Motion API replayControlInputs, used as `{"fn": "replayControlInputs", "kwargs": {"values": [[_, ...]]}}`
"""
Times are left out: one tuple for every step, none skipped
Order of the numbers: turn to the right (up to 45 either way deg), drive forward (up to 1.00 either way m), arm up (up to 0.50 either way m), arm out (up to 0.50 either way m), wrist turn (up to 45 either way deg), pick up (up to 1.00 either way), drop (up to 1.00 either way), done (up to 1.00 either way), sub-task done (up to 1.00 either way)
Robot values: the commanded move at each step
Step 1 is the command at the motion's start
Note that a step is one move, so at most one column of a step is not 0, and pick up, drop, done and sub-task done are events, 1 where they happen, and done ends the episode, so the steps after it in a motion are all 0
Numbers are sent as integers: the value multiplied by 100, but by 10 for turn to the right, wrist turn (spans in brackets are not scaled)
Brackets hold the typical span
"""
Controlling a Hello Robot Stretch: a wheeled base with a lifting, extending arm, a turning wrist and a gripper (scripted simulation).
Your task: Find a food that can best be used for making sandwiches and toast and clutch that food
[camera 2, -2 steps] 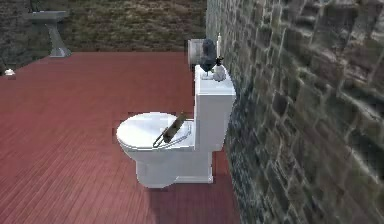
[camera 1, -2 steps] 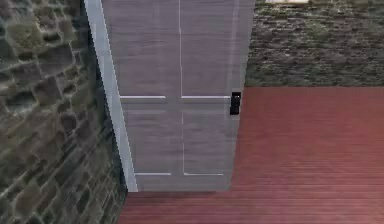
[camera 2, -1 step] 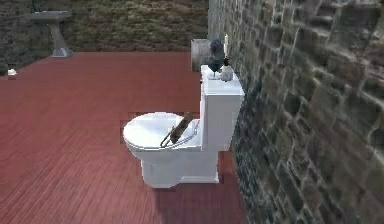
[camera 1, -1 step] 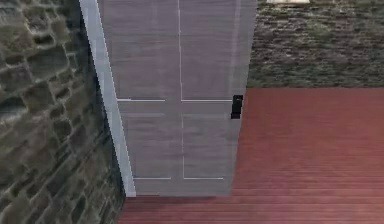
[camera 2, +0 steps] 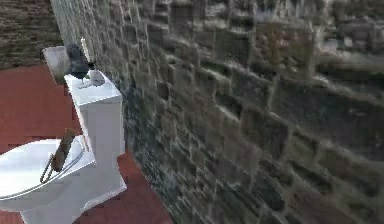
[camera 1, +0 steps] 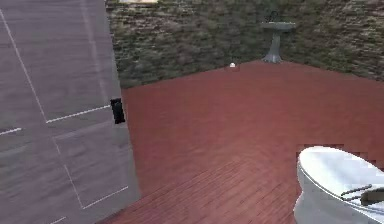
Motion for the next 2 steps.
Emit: {"fn": "replayControlInputs", "kwargs": {"values": [[0,100,0,0,0,0,0,0,0],[30,0,0,0,0,0,0,0,0]]}}
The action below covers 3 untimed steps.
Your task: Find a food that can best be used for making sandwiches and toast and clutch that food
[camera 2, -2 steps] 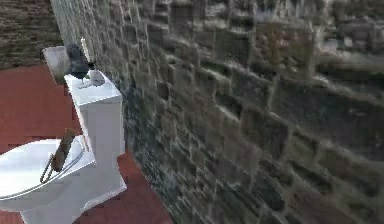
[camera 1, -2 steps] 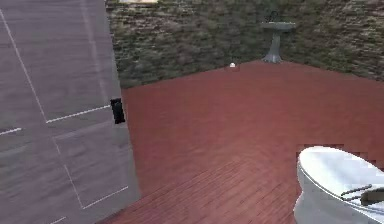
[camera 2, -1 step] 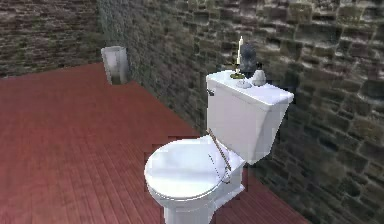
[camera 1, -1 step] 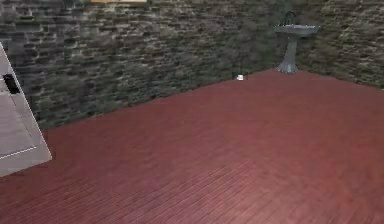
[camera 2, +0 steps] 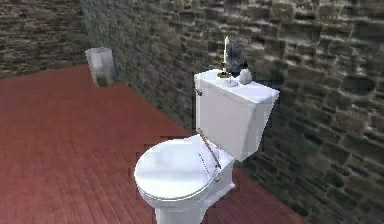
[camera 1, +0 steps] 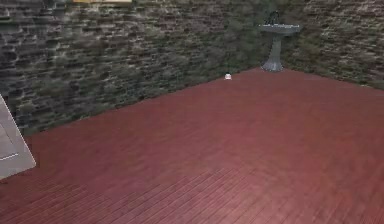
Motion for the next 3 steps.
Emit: {"fn": "replayControlInputs", "kwargs": {"values": [[0,25,0,0,0,0,0,0,0],[-450,0,0,0,0,0,0,0,0],[-90,0,0,0,0,0,0,0,0]]}}
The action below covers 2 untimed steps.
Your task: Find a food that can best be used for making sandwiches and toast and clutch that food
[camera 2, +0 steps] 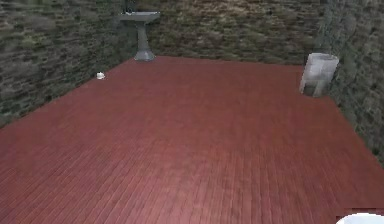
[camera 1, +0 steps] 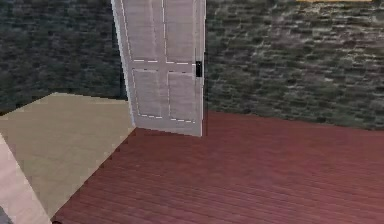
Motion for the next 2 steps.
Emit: {"fn": "replayControlInputs", "kwargs": {"values": [[0,75,0,0,0,0,0,0,0],[-450,0,0,0,0,0,0,0,0]]}}
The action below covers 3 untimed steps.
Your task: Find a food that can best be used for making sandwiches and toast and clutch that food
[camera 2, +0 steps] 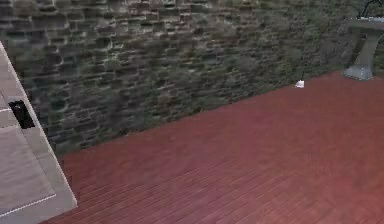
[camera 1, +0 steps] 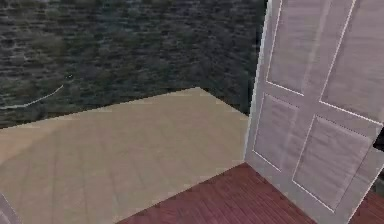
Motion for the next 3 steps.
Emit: {"fn": "replayControlInputs", "kwargs": {"values": [[-270,0,0,0,0,0,0,0,0],[0,100,0,0,0,0,0,0,0],[-30,0,0,0,0,0,0,0,0]]}}
